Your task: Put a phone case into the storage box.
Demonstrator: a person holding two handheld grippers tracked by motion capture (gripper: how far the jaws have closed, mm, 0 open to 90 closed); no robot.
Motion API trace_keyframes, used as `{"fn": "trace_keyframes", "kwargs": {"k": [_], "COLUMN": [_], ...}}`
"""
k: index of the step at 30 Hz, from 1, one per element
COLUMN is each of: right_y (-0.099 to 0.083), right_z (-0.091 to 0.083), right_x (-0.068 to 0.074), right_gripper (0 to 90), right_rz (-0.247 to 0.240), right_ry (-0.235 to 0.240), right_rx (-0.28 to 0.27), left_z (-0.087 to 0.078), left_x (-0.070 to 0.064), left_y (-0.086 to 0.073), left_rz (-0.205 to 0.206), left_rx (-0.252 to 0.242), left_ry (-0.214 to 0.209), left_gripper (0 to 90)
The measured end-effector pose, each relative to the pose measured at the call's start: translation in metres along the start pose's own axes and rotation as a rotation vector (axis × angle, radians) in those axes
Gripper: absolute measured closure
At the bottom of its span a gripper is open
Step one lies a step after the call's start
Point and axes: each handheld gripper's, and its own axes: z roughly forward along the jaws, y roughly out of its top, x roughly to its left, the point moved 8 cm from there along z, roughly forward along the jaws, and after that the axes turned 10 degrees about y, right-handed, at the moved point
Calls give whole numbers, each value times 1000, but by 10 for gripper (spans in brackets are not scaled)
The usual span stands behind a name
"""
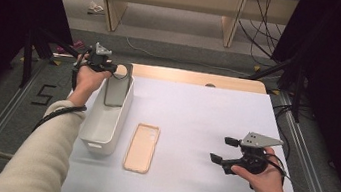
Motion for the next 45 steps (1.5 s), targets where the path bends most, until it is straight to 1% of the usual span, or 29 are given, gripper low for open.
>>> {"fn": "trace_keyframes", "kwargs": {"k": [3, 12, 21, 22, 24, 27, 30, 32, 33, 38, 42, 43, 45], "right_y": [0, 0, -1, -1, -1, -1, -1, -1, -1, -1, -1, -1, -1], "right_z": [0, 1, 1, 1, 0, 0, 1, 1, 1, 1, 1, 1, 1], "right_x": [0, 0, 0, 0, 0, -1, 0, 0, 0, 0, 0, 0, 0], "right_gripper": [168, 167, 167, 168, 168, 167, 168, 167, 168, 168, 167, 167, 167], "right_rz": [0, 1, 1, 1, 0, 1, 0, 1, 0, 0, 2, 1, -1], "right_ry": [1, 2, 5, 5, 5, 5, 5, 6, 6, 5, 3, 3, 5], "right_rx": [0, 0, 2, 2, 2, 3, 2, 3, 4, 5, 3, 3, 4], "left_z": [1, 6, 10, 10, 11, 9, 7, 4, 3, -4, -11, -13, -17], "left_x": [0, 3, 2, 2, 1, 1, -1, 0, 1, 5, 7, 8, 7], "left_y": [0, -1, 0, 0, 1, 4, 5, 6, 7, 6, 5, 5, 4], "left_rz": [7, 10, 21, 20, 15, 4, -11, -24, -34, -44, -65, -62, -49], "left_rx": [7, 18, 24, 23, 31, 33, 39, 35, 33, 33, 33, 33, 32], "left_ry": [4, 15, 30, 32, 38, 45, 33, 44, 43, 45, 39, 41, 35], "left_gripper": [711, 696, 673, 657, 581, 513, 439, 411, 399, 364, 369, 366, 326]}}
